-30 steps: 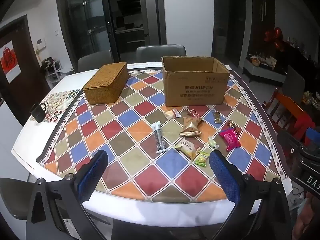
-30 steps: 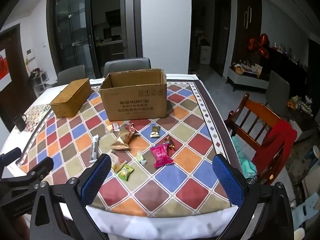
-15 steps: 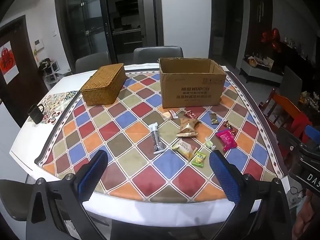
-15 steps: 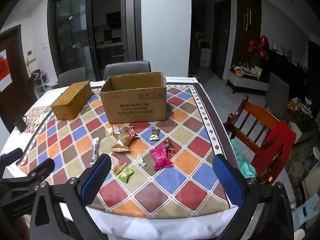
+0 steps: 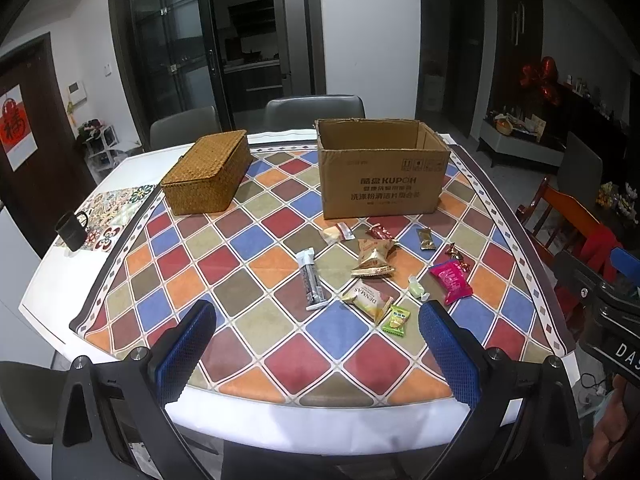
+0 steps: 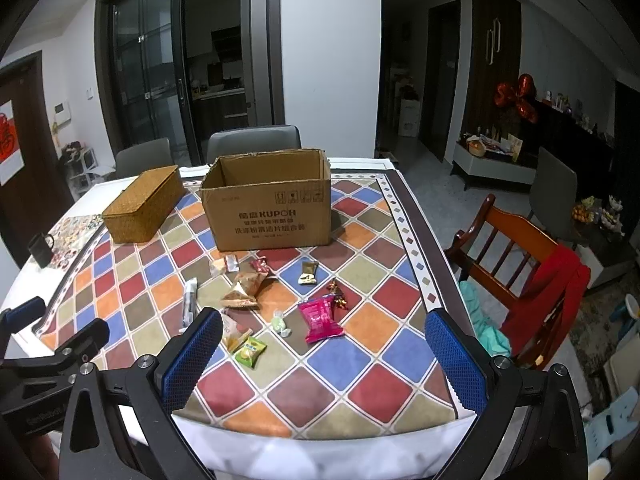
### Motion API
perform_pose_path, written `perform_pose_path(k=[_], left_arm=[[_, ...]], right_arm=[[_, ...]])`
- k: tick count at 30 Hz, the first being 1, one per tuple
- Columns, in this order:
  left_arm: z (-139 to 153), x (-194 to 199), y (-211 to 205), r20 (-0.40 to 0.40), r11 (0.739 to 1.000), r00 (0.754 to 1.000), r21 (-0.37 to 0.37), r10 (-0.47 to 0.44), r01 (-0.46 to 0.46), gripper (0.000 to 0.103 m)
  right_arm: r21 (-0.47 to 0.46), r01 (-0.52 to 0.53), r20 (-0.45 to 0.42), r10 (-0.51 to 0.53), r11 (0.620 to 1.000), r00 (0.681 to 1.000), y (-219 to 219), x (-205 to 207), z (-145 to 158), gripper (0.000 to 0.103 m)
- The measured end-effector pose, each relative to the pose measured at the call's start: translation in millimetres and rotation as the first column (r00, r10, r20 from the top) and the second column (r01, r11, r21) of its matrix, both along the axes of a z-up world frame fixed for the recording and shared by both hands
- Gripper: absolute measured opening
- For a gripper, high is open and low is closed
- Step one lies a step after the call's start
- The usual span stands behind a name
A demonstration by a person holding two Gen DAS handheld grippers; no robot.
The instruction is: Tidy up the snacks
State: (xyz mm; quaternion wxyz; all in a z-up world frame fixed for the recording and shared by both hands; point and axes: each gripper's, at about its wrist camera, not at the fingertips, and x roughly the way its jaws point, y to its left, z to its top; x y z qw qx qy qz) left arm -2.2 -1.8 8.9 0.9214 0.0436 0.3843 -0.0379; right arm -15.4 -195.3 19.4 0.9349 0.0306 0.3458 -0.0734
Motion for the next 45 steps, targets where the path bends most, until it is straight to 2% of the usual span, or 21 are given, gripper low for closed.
perform_pose_path(k=[45], left_arm=[[1.9, -1.7, -0.2, 0.007, 1.0, 1.0, 0.004, 0.0, 0.0, 0.103]], right_arm=[[0.0, 0.001, 0.012, -0.001, 1.0, 1.0, -1.8, -2.7, 3.7, 0.103]])
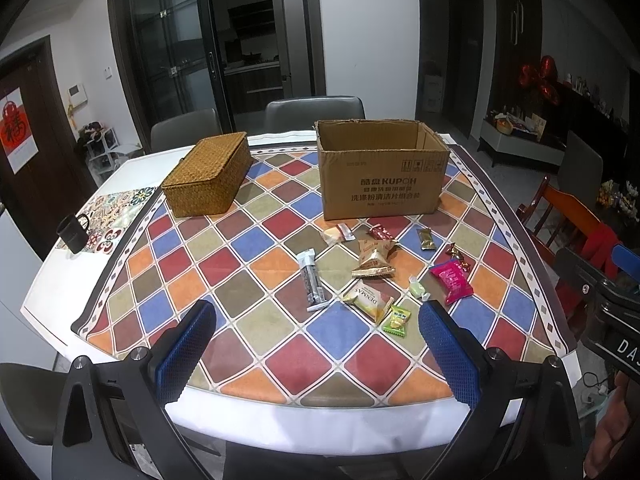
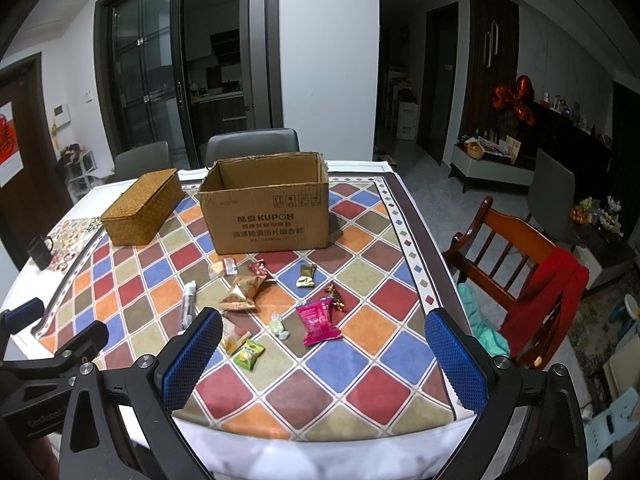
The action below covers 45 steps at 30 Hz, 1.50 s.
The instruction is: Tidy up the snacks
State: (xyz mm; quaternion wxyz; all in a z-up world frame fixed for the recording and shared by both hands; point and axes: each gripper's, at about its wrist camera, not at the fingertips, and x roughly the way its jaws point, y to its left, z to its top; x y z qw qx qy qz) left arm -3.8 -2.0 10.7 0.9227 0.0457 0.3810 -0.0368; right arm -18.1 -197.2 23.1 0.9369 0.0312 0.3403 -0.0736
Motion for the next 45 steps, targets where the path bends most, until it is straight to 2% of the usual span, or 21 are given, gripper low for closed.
perform_pose_path(k=[20, 25, 38, 45], left_arm=[[3, 6, 0, 0.022, 1.0, 1.0, 0.008, 0.001, -0.001, 0.103], [0, 9, -1, 0.02, 1.0, 1.0, 0.009, 0.001, -0.001, 0.103], [-40, 32, -3, 0.008, 1.0, 1.0, 0.027, -0.015, 0.015, 0.103], [-61, 51, -16, 0.003, 0.997, 0.998, 0.04, -0.061, 0.061, 0.103]], right_arm=[[0.004, -0.002, 0.013, 0.002, 1.0, 1.0, -1, 5, 6, 0.103], [0.009, -0.008, 0.014, 0.007, 1.0, 1.0, 0, 9, -1, 0.103], [0.006, -0.045, -0.006, 0.045, 0.999, 0.999, 13, 34, -37, 0.102], [0.018, -0.044, -0.032, 0.044, 0.999, 0.999, 10, 48, -61, 0.099]])
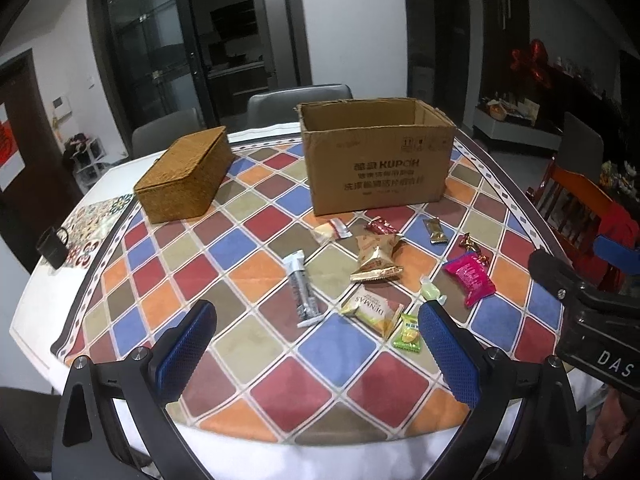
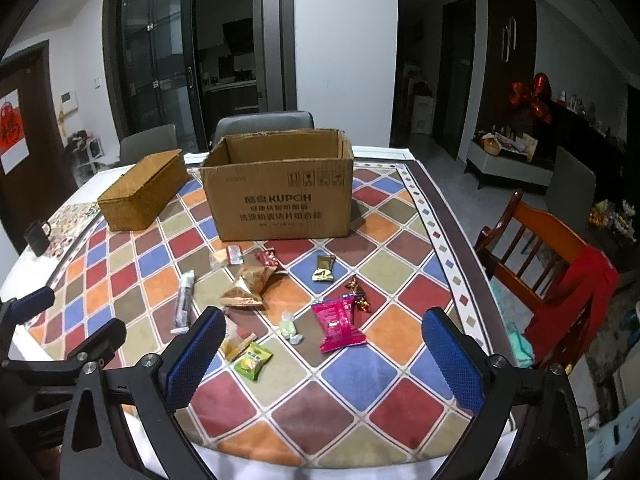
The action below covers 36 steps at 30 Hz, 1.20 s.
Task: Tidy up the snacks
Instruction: 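Grasp the DENMAS bag with the left tool while the right tool grasps the pink packet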
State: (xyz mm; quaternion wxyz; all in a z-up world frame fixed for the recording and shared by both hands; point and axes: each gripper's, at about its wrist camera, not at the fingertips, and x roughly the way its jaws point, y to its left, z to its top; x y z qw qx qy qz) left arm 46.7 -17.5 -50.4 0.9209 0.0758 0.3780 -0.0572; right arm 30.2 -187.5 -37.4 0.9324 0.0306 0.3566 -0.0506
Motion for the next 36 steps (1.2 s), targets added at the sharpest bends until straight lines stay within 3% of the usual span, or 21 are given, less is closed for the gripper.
perform_pose_path(k=[14, 19, 36], left_arm=[[-48, 33, -22, -0.039, 0.995, 0.995, 0.033, -0.089, 0.09, 0.097], [-65, 47, -28, -0.065, 0.989, 0.988, 0.04, -0.141, 0.144, 0.089], [-123, 71, -44, -0.154, 0.964, 0.961, 0.1, -0.229, 0.246, 0.08]], right_arm=[[-0.021, -0.006, -0.062, 0.005, 1.0, 0.998, -13, 38, -42, 0.093], [-0.025, -0.024, -0.096, 0.022, 0.999, 0.995, -13, 52, -61, 0.089], [-0.044, -0.032, -0.175, 0.024, 0.998, 0.984, -20, 83, -109, 0.088]])
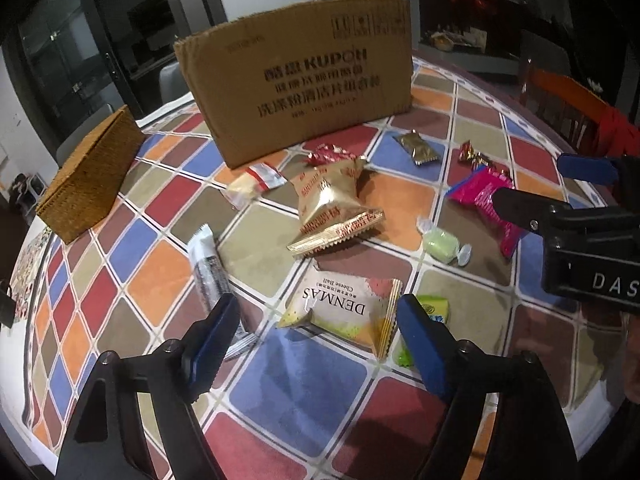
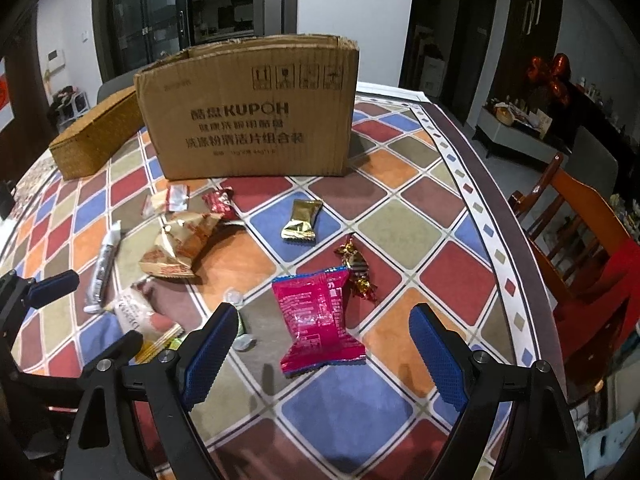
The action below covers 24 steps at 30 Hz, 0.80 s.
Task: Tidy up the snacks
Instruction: 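Grasp the DENMAS bag with the left tool while the right tool grasps the pink packet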
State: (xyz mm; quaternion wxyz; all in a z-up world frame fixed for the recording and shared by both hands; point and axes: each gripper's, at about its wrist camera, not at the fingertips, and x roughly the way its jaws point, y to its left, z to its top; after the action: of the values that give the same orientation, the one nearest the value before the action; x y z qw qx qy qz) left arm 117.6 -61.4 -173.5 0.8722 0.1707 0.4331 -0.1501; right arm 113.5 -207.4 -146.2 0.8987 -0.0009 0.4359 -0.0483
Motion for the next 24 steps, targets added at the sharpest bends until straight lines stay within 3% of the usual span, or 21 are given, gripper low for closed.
perform_pose_path(k=[11, 14, 17, 24], left_arm=[[-20, 10, -3, -0.035, 0.999, 0.998, 0.006, -0.046, 0.047, 0.072], [-21, 14, -2, -0.046, 0.999, 0.998, -0.015, -0.05, 0.049, 0.065], [-21, 14, -2, -0.051, 0.998, 0.997, -0.032, -0.052, 0.051, 0.06], [-20, 12, -1, -0.057, 0.997, 0.997, -0.056, -0.052, 0.049, 0.051]], right_arm=[[0.006, -0.006, -0.049, 0.006, 1.0, 0.999, -1, 14, -22, 0.086], [0.012, -0.003, -0.057, 0.004, 1.0, 0.998, -1, 18, -26, 0.085], [0.021, -0.007, -0.075, 0.009, 1.0, 0.997, -1, 22, -31, 0.076], [0.053, -0.017, -0.108, 0.022, 0.998, 0.994, 0, 26, -39, 0.046]])
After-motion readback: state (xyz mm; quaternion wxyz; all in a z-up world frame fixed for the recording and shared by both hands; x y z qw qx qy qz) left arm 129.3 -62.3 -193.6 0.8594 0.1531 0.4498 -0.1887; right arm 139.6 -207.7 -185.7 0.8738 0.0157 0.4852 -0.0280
